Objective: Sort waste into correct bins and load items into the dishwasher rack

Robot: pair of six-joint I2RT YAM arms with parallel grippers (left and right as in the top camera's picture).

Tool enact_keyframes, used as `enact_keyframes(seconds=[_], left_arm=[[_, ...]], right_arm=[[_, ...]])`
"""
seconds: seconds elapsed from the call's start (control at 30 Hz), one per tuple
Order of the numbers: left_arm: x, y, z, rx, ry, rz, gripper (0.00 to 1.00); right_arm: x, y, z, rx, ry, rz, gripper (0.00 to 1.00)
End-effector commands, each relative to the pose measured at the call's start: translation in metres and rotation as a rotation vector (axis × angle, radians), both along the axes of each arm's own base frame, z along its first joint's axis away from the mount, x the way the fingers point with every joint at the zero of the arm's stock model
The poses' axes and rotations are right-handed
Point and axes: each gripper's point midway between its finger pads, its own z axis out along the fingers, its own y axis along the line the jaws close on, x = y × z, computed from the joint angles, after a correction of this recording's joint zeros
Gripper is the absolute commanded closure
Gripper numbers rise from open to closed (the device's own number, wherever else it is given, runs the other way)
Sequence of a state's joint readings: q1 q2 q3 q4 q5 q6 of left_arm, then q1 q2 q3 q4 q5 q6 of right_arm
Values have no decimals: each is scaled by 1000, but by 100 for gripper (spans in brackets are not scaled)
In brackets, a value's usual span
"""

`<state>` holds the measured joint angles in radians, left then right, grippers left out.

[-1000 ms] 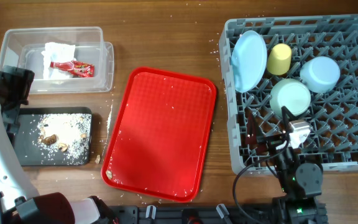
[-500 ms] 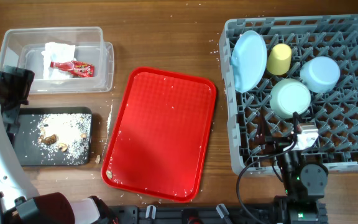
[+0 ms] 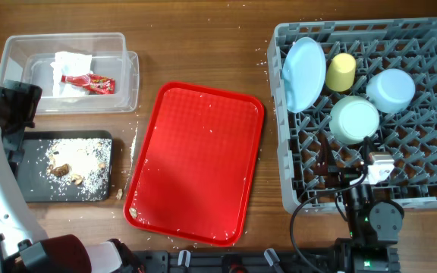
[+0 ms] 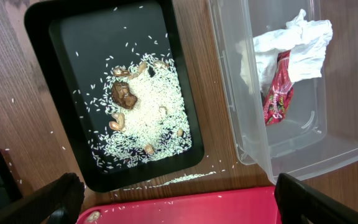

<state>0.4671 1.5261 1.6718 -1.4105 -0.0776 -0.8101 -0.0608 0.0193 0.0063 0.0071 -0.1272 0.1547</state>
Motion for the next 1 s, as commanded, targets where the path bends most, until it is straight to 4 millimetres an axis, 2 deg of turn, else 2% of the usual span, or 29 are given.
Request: enact_keyframes(seconds=[0.0, 0.13, 0.23, 0.33, 0.43, 0.57, 0.63, 0.7, 0.8, 0.9, 0.97], left_arm=[[0, 1, 1, -2, -5, 13, 0], [0, 1, 1, -2, -5, 13, 0], [-16, -6, -4, -25, 71, -17, 0], [-17, -12, -6, -42, 75, -31, 0], [-13, -28, -6, 6, 58, -201, 0], [15, -73, -3, 210, -158, -704, 0], [18, -100, -7, 322, -298, -920, 0], [10, -127, -21, 428, -437, -1118, 0], [-11, -150, -54, 522, -582, -1220, 0], [-19, -166, -60, 593, -730, -1236, 0], [-22, -171, -59, 613, -846, -1175, 0]], right_arm=[[-1, 1, 3, -15, -17, 8, 0], [-1, 1, 3, -15, -17, 8, 0], [-1, 1, 3, -15, -17, 8, 0], [-1, 1, 3, -15, -17, 8, 0], [-1, 1, 3, -15, -17, 8, 0], [-1, 1, 3, -15, -17, 7, 0], [-1, 1, 3, -15, -17, 8, 0], [-1, 1, 3, -15, -17, 8, 0], [-1, 1, 3, -15, -17, 8, 0], [-1, 1, 3, -15, -17, 7, 0], [-1, 1, 3, -15, -17, 8, 0]])
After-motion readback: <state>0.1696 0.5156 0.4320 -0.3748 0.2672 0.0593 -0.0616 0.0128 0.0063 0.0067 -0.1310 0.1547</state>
